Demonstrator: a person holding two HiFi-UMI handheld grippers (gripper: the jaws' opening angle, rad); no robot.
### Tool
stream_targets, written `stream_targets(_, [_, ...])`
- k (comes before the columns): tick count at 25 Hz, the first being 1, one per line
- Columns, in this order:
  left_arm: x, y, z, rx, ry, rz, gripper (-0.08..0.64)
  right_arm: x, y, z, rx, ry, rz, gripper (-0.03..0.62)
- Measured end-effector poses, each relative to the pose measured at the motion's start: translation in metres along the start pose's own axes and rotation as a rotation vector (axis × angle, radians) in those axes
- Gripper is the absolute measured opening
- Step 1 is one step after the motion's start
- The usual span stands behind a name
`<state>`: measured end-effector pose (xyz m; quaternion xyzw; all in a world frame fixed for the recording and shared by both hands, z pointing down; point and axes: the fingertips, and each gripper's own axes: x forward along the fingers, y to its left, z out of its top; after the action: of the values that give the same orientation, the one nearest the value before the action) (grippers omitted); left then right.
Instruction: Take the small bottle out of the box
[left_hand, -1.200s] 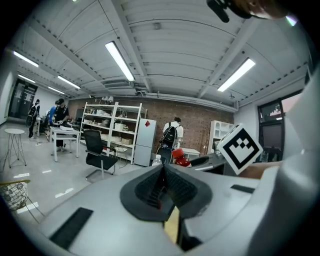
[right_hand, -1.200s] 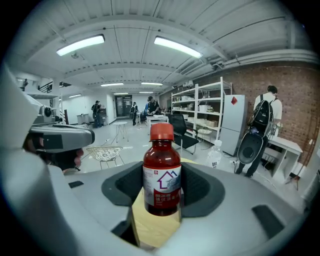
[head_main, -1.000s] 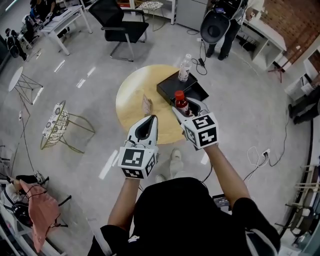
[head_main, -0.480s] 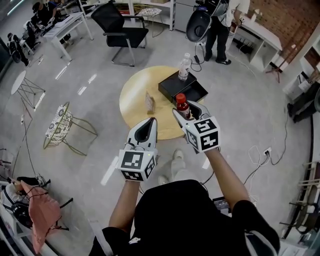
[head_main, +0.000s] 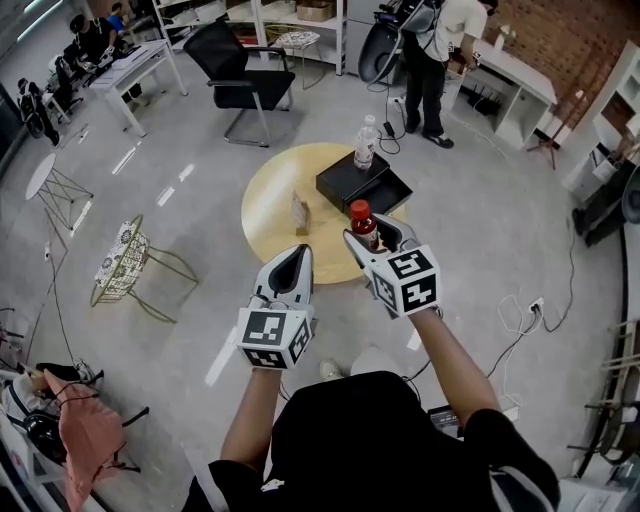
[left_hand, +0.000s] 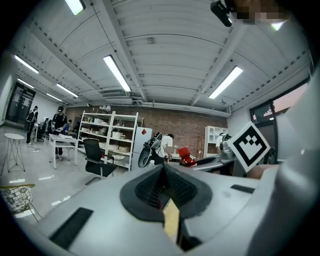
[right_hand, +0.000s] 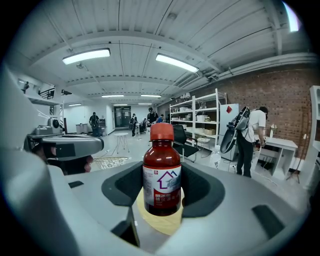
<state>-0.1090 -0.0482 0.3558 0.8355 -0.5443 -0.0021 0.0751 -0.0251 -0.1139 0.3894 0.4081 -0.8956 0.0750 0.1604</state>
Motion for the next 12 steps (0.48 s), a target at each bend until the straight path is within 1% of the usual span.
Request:
stream_targets(6, [0.010,-0.013,0.005,0.008,-0.012,-0.020,0.011,-0.015,-0.015,0.008,0.011,-0.030,-0.022,0.218])
stream_targets(12, [0.015,-0.036,0.017,0.019,-0.026,-0.024,0.011,-0.046,-0.029,0.014,0.018,-0.058,-0.031,0.218])
